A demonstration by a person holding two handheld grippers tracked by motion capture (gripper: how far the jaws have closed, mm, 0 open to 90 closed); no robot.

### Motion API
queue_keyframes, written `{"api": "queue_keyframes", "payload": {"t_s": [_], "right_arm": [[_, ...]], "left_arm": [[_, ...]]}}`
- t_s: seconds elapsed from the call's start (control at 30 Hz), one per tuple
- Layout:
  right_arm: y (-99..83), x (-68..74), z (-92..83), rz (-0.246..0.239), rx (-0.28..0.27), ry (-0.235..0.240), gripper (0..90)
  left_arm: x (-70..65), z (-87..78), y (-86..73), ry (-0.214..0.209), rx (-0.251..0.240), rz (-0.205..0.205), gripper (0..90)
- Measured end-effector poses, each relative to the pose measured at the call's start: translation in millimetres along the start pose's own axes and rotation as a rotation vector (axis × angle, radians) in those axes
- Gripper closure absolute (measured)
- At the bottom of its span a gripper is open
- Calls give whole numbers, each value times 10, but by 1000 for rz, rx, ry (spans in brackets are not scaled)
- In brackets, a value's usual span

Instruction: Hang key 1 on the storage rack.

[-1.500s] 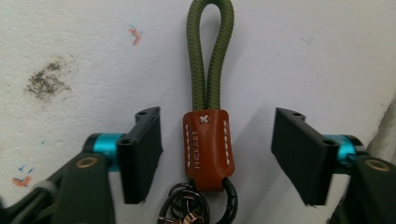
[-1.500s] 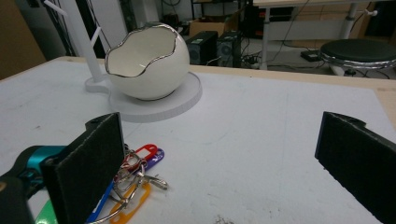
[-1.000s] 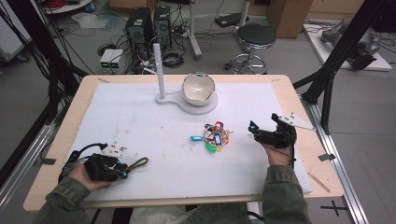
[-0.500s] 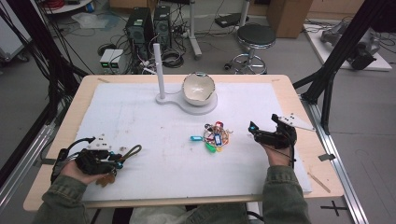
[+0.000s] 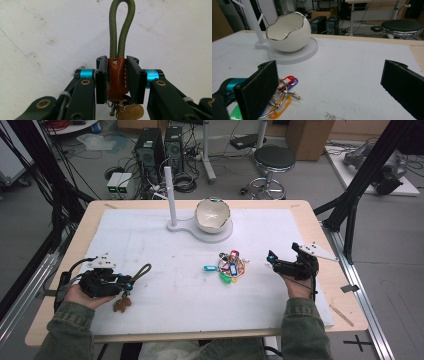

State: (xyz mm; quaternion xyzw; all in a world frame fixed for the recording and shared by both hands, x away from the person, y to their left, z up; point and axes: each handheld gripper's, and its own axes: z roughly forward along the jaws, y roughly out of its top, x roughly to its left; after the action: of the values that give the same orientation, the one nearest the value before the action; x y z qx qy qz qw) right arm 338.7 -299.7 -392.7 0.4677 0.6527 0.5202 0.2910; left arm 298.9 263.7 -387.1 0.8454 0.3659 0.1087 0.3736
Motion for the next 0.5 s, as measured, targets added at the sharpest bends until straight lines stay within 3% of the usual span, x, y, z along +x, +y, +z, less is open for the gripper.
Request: {"api": "queue_keyframes", "payload": {"t_s": [0.23,0.5], "right_arm": [[-9,23,2,-1,3,14,7],[-14,55,7,-6,2,8,7]], "left_arm": [[55,-12,112,1,-7,-30,711],[160,-15,337,41,-19,-80,711]]}}
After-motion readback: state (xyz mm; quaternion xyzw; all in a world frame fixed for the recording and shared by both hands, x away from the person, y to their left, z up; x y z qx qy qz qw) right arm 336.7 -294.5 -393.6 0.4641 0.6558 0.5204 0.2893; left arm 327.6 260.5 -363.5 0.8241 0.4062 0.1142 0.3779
